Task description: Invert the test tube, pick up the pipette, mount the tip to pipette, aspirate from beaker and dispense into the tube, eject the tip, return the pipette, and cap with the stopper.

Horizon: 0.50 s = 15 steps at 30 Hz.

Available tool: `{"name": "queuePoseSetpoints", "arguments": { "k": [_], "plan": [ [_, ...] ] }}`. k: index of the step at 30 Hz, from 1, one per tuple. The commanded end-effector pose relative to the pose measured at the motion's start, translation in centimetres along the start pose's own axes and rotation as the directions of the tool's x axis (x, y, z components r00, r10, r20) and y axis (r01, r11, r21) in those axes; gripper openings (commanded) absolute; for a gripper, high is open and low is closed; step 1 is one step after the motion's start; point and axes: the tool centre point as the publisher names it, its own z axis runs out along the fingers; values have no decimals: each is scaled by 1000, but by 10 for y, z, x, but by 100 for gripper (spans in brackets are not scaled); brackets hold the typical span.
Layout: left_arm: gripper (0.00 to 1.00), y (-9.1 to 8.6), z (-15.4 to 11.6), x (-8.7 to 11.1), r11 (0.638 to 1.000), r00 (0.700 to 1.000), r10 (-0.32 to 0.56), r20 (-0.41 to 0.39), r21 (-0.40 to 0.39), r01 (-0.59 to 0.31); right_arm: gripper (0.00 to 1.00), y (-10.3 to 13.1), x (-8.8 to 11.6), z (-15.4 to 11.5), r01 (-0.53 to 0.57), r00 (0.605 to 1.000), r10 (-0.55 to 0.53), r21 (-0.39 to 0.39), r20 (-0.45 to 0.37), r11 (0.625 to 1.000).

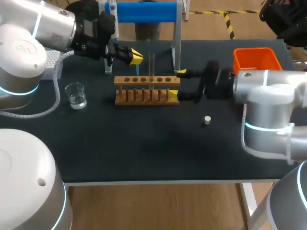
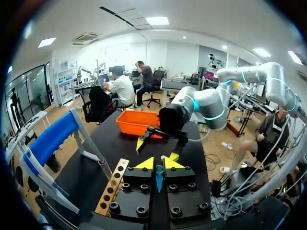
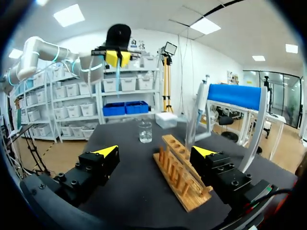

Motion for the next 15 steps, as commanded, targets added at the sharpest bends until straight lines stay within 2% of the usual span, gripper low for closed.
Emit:
{"name": "queuePoseSetpoints", "arguments": {
  "k": [1, 15],
  "plan": [
    [0, 0, -1, 0, 1000, 1000, -1, 0, -3, 1, 100, 15, 8, -25, 27, 998, -29, -28, -59, 999],
    [0, 0, 0, 2, 1000, 1000, 2, 8, -14, -2, 100, 57, 43, -6, 67, 975, -89, -111, -204, 992]
  ]
}}
